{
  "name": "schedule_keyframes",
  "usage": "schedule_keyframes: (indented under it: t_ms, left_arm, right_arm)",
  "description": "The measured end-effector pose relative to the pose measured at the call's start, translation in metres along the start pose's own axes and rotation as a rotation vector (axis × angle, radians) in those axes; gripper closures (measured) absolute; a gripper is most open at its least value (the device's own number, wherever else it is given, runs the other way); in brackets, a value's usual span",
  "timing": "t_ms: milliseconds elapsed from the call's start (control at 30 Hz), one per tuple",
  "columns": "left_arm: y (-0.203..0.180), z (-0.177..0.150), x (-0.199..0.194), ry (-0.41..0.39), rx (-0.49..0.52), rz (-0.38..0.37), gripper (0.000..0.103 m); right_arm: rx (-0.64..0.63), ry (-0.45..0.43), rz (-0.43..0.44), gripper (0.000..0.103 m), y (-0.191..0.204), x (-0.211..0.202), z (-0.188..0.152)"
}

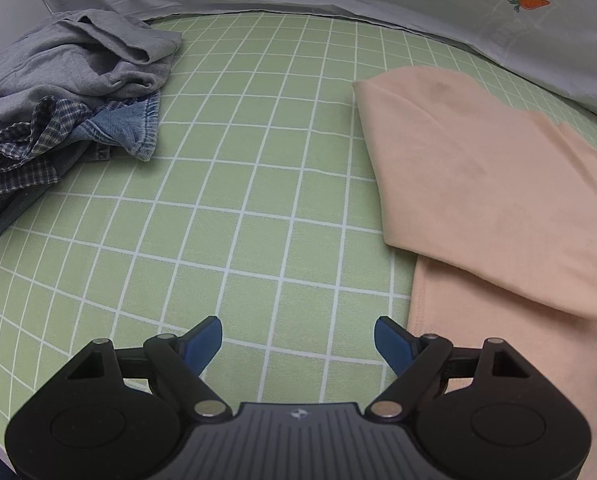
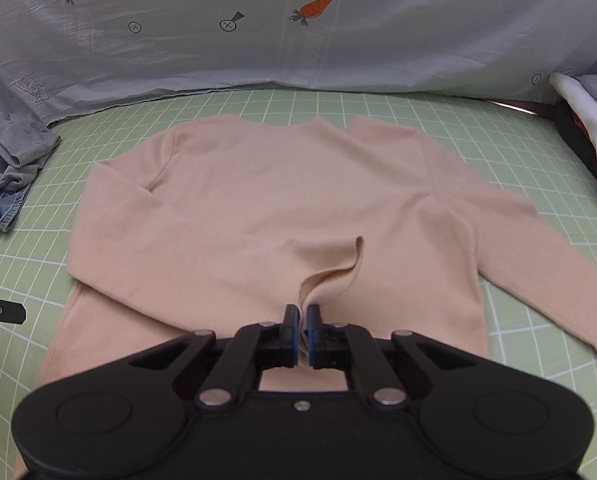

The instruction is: Fold clothes

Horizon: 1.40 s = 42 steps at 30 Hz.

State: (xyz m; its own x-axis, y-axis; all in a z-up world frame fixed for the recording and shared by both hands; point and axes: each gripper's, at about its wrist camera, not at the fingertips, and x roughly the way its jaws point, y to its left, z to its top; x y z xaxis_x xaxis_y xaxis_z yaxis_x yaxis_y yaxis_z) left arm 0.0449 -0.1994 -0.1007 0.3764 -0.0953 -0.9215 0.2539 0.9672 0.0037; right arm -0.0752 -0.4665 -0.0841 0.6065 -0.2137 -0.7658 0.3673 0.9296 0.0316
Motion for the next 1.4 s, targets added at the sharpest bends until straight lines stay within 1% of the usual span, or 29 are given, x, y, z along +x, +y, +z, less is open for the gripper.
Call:
schedule_keyframes:
  t_ms: [100, 200, 267, 400, 467, 567, 667, 700, 767, 800, 833, 867, 900, 933, 967, 1000, 1100, 1200, 1400]
  left_arm:
    - [-0.013, -0.001, -0.004, -0.015, -0.02, 0.024, 0.019]
    - [-0.026, 0.002, -0.008, -0.033, -0.028, 0.056, 0.019]
    - [-0.034, 0.005, -0.012, -0.046, -0.035, 0.078, 0.019]
    - [-0.046, 0.009, -0.019, -0.063, -0.047, 0.122, 0.019]
    - [-0.048, 0.011, -0.023, -0.066, -0.056, 0.15, 0.019]
    - [-0.047, 0.011, -0.03, -0.073, -0.082, 0.175, 0.019]
    - [-0.044, 0.008, -0.037, -0.079, -0.106, 0.198, 0.019]
    - [-0.042, 0.006, -0.038, -0.081, -0.11, 0.202, 0.019]
    - [-0.038, 0.002, -0.042, -0.087, -0.117, 0.205, 0.019]
    - [-0.036, -0.001, -0.043, -0.09, -0.122, 0.202, 0.018]
    - [-0.034, -0.003, -0.043, -0.094, -0.128, 0.199, 0.018]
    - [-0.031, -0.005, -0.043, -0.096, -0.135, 0.192, 0.018]
    - [-0.028, -0.007, -0.042, -0.098, -0.142, 0.184, 0.018]
    - [-0.025, -0.009, -0.041, -0.099, -0.149, 0.176, 0.017]
    - [-0.021, -0.012, -0.039, -0.102, -0.154, 0.161, 0.017]
    - [-0.016, -0.015, -0.037, -0.108, -0.156, 0.143, 0.017]
    - [-0.002, -0.023, -0.031, -0.118, -0.146, 0.084, 0.015]
    - [0.016, -0.029, -0.026, -0.122, -0.113, 0.022, 0.015]
    - [0.059, -0.042, -0.028, -0.131, -0.025, -0.065, 0.013]
  right_arm:
    - [0.023, -0.043, 0.004, 0.099, -0.028, -0.002, 0.013]
    - [0.058, -0.087, -0.018, 0.099, -0.065, 0.0, 0.026]
    - [0.084, -0.106, -0.05, 0.099, -0.095, 0.003, 0.034]
    - [0.12, -0.134, -0.147, 0.1, -0.156, 0.011, 0.049]
    - [0.188, -0.144, -0.172, 0.1, -0.19, 0.016, 0.054]
    - [0.257, -0.136, -0.232, 0.1, -0.227, 0.027, 0.054]
    - [0.296, -0.109, -0.278, 0.098, -0.242, 0.038, 0.047]
    - [0.302, -0.094, -0.293, 0.096, -0.241, 0.041, 0.044]
    - [0.307, -0.068, -0.323, 0.084, -0.238, 0.046, 0.037]
    - [0.31, -0.064, -0.333, 0.067, -0.234, 0.045, 0.034]
    - [0.317, -0.066, -0.337, 0.054, -0.229, 0.043, 0.031]
    - [0.325, -0.072, -0.34, 0.048, -0.223, 0.04, 0.028]
    - [0.334, -0.079, -0.343, 0.036, -0.215, 0.035, 0.024]
    - [0.336, -0.089, -0.341, 0.019, -0.206, 0.03, 0.021]
    - [0.335, -0.1, -0.337, 0.011, -0.197, 0.024, 0.018]
    - [0.334, -0.112, -0.333, 0.0, -0.187, 0.017, 0.014]
    - [0.337, -0.146, -0.308, 0.0, -0.154, -0.004, 0.003]
    - [0.335, -0.181, -0.312, 0.0, -0.111, -0.027, -0.009]
    - [0.327, -0.18, -0.306, 0.0, -0.003, -0.053, -0.039]
